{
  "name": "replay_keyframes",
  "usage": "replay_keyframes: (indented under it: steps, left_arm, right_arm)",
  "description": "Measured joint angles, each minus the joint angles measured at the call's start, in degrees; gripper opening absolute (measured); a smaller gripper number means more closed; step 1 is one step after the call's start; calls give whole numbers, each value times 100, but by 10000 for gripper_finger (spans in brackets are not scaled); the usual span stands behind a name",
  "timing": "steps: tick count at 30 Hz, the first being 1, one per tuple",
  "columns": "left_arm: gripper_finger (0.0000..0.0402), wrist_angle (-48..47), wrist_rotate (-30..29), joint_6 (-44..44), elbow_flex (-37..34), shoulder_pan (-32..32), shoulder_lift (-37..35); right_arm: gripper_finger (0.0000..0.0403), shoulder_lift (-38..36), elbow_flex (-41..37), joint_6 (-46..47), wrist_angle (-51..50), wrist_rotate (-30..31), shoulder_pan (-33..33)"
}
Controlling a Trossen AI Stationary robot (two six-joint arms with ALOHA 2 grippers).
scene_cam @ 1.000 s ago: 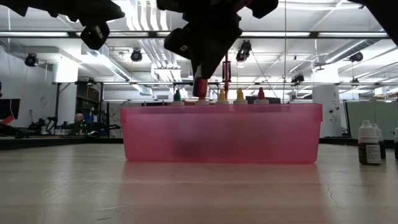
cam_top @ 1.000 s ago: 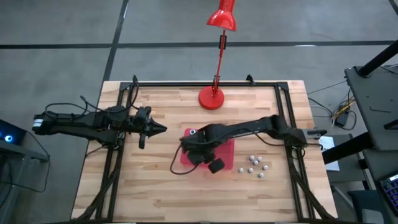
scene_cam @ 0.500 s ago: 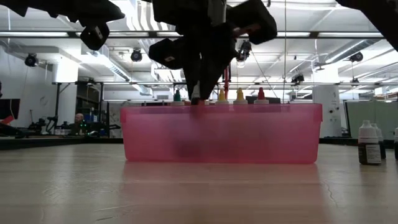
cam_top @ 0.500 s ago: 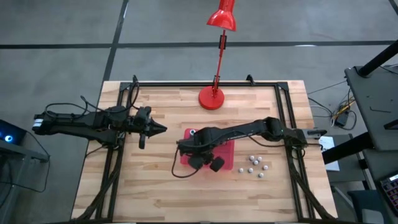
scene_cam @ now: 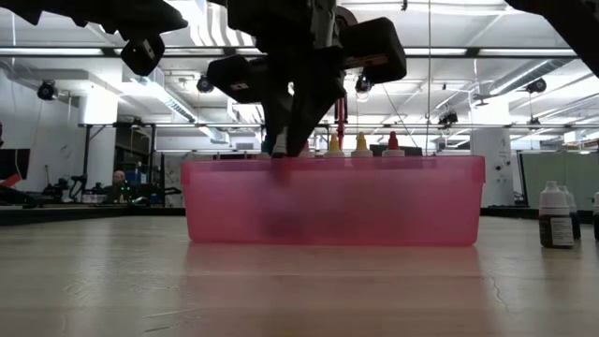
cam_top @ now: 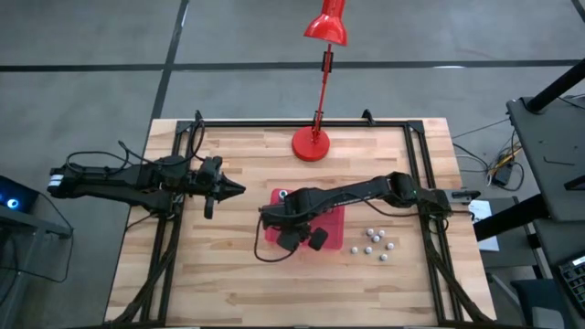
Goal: Pick & Place food coloring
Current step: Put the small red food coloring bottle into the red bin
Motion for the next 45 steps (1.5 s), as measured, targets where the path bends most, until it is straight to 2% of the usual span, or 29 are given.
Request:
replay_keyframes:
  steps: [19,45]
  left_arm:
    - [0,-20,0,2,0,-2,-2]
    - [0,-20,-24,44,0,0,-1]
  right_arm:
    - [54,0,-429,-406,361,0,0]
    - [54,2,-863,-407,913,2,-2]
